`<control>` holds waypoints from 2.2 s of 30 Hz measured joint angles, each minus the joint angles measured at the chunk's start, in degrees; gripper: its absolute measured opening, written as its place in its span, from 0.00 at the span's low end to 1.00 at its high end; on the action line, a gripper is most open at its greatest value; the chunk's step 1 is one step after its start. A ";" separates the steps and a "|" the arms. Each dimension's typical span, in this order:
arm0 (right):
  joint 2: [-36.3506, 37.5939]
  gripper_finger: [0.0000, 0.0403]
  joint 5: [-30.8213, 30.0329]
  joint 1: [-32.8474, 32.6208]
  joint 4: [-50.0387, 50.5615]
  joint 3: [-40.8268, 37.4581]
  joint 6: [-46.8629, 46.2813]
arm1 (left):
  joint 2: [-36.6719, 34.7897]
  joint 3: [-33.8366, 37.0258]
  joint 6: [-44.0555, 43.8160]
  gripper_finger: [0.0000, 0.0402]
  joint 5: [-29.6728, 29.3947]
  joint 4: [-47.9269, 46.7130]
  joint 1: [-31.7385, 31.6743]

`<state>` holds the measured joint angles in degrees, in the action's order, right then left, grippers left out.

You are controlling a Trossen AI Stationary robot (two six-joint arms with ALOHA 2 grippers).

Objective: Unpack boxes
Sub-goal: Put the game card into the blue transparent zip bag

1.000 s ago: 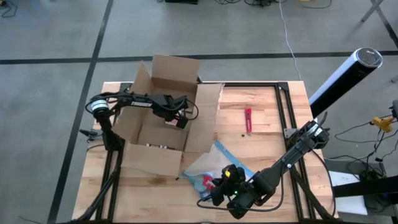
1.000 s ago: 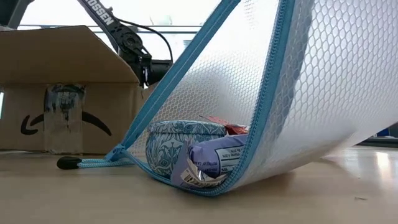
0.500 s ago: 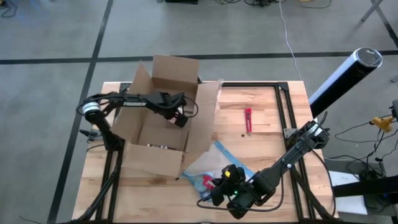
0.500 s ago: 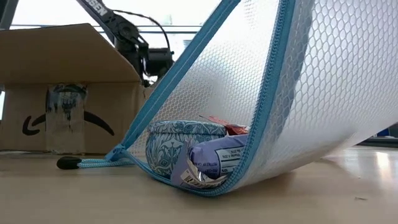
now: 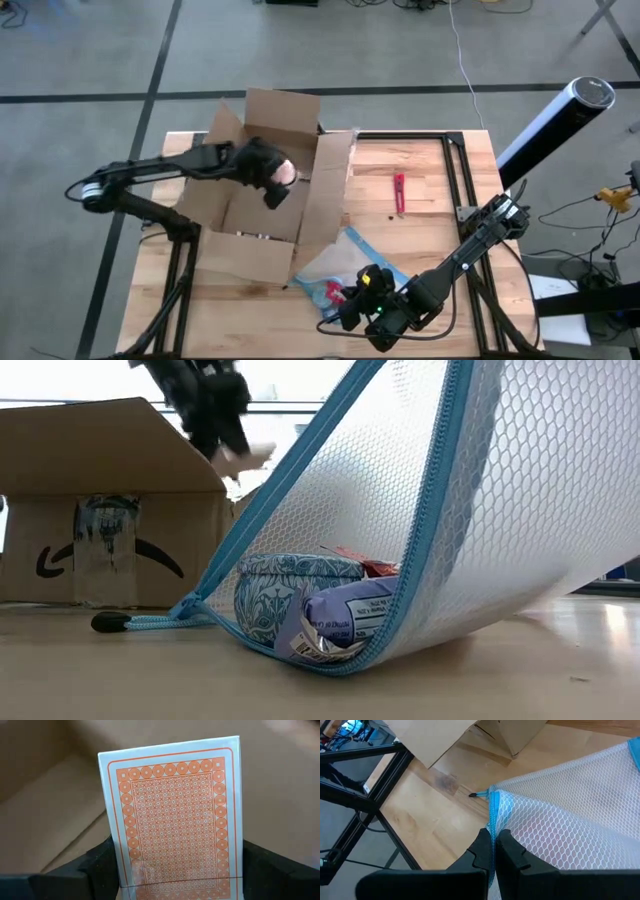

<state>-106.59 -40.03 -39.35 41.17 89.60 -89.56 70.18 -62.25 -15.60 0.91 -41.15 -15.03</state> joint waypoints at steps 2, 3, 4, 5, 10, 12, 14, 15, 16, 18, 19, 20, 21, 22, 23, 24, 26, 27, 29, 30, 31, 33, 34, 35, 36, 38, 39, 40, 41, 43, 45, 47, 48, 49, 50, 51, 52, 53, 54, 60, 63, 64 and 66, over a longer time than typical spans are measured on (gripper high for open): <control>0.00 0.00 0.00 0.02 -0.02 0.00 0.00 | -2.49 0.01 2.15 0.74 0.14 -0.14 3.31; 0.00 0.00 0.00 0.02 -0.02 0.00 0.01 | -3.53 0.01 2.52 0.74 0.15 -0.22 4.99; 0.00 0.00 0.00 0.01 -0.02 0.00 0.00 | -4.31 0.01 2.58 0.74 0.17 -0.24 6.70; 0.00 0.00 0.00 0.00 -0.02 0.00 0.00 | -4.92 0.01 2.59 0.73 0.19 -0.21 8.54; 0.00 0.00 0.00 0.01 -0.02 0.00 0.00 | -5.44 0.05 2.50 0.73 -0.13 -0.05 18.80; 0.00 0.00 0.00 0.02 -0.01 0.00 0.01 | -4.87 0.05 2.50 0.73 -0.45 0.63 23.04; 0.00 0.00 0.00 0.00 0.00 0.00 0.01 | -3.90 0.05 2.23 0.73 -1.33 1.10 27.22; 0.00 0.00 0.00 0.00 -0.03 0.00 0.02 | -3.34 0.08 1.96 0.73 -1.97 1.44 29.13; 0.00 0.00 0.00 0.00 0.00 0.00 0.00 | -2.70 0.12 1.64 0.73 -2.19 1.86 31.07; 0.00 0.00 0.00 0.02 0.00 0.00 0.01 | -1.40 0.12 1.45 0.73 -2.45 3.16 34.25; 0.00 0.00 0.00 0.00 0.00 0.00 0.00 | -0.52 0.12 1.28 0.73 -2.43 4.13 35.72; 0.00 0.00 0.00 0.02 -0.02 0.00 0.00 | 0.28 0.12 0.95 0.73 -2.44 5.14 36.98; 0.00 0.00 0.00 0.02 -0.02 0.00 0.00 | 1.25 0.12 0.70 0.73 -2.43 6.19 38.25; 0.00 0.00 0.00 0.00 0.01 0.00 0.02 | 2.19 0.12 0.49 0.73 -2.43 7.33 39.42; 0.00 0.00 0.00 0.00 -0.03 0.00 0.02 | 3.22 0.12 0.38 0.73 -2.42 8.62 40.45; 0.00 0.00 0.00 0.01 -0.03 0.00 0.00 | 4.35 0.12 0.36 0.73 -2.22 10.02 41.43; 0.00 0.00 0.00 0.02 -0.02 0.00 0.00 | 6.46 0.12 0.49 0.73 -1.78 12.94 43.09; 0.00 0.00 -0.01 0.02 -0.01 0.00 0.00 | 7.57 0.12 0.55 0.73 -1.76 14.31 43.65; 0.00 0.00 0.00 0.02 -0.02 0.00 0.00 | 9.68 0.12 0.94 0.73 -1.04 17.02 44.46; 0.00 0.00 0.00 0.00 0.00 0.00 0.01 | 10.64 0.12 1.19 0.73 -0.16 18.31 44.61; 0.00 0.00 0.00 0.00 0.00 0.00 0.00 | 11.49 0.12 1.30 0.73 0.61 19.42 44.67; 0.00 0.00 0.00 0.00 0.00 0.00 0.00 | 13.07 0.12 1.65 0.73 1.69 21.18 44.65; 0.00 0.00 0.00 0.02 -0.01 0.00 0.01 | 13.81 0.12 2.14 0.73 2.08 21.84 44.65; 0.00 0.00 0.00 0.02 0.00 0.00 0.00 | 14.49 0.12 2.69 0.73 2.51 22.26 44.65; 0.00 0.00 0.00 0.00 -0.02 0.00 0.00 | 15.11 0.12 3.23 0.73 3.02 22.51 44.63; 0.00 0.00 0.00 0.00 0.00 0.00 0.00 | 16.31 0.12 4.25 0.73 3.14 23.29 44.63; 0.00 0.00 0.00 0.00 -0.01 0.00 0.00 | 16.79 0.12 4.81 0.73 3.21 23.71 44.63; 0.00 0.00 0.00 0.00 -0.02 0.00 0.02 | 17.27 0.12 5.30 0.73 3.59 23.99 44.65; 0.00 0.00 0.00 0.00 0.00 0.00 0.02 | 17.83 0.12 5.68 0.73 4.48 24.74 44.63; 0.00 0.00 0.00 0.01 0.00 0.00 0.01 | 18.98 0.12 6.39 0.73 4.98 26.12 44.63; 0.00 0.00 0.00 0.02 -0.04 0.00 0.00 | 20.24 -0.01 6.93 0.73 5.11 27.34 44.63; 0.00 0.00 0.00 0.00 0.02 0.00 0.00 | 21.72 -0.88 7.89 0.73 5.26 28.59 44.61; 0.00 0.00 0.00 0.02 -0.04 0.00 0.02 | 22.53 -1.51 8.47 0.73 5.28 28.81 44.52; 0.00 0.00 0.00 0.02 0.00 0.00 0.00 | 23.45 -2.31 9.05 0.73 5.28 28.82 44.46; 0.00 0.00 0.00 0.02 -0.03 0.00 0.02 | 24.40 -3.09 9.75 0.73 5.29 29.04 44.46; 0.00 0.00 0.00 0.02 -0.01 0.00 0.02 | 25.48 -3.84 10.36 0.73 5.34 29.01 44.45; 0.00 0.00 0.00 0.00 0.00 0.00 0.01 | 26.44 -4.54 10.95 0.73 5.42 28.88 44.40; 0.00 0.00 -0.01 0.01 -0.04 0.00 0.00 | 27.39 -5.29 11.55 0.73 5.50 28.62 44.37; 0.00 0.00 0.00 0.00 -0.02 0.00 0.00 | 28.34 -6.08 12.17 0.73 5.70 28.57 44.22; 0.00 0.00 0.00 0.01 0.02 0.00 0.00 | 33.51 -10.17 15.21 0.73 6.13 27.58 42.48; 0.00 0.00 -0.01 0.00 0.02 0.00 0.00 | 34.96 -10.97 15.77 0.73 6.45 26.56 40.50; 0.00 0.00 0.00 0.00 0.01 -0.01 0.01 | 35.26 -10.98 15.77 0.73 7.02 26.49 39.63; 0.00 0.00 0.00 0.00 0.03 0.00 0.00 | 35.93 -10.73 15.68 0.73 7.92 26.38 37.77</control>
<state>-106.59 -40.03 -39.35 41.20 89.60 -89.56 106.11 -72.98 0.08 8.83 -14.77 22.74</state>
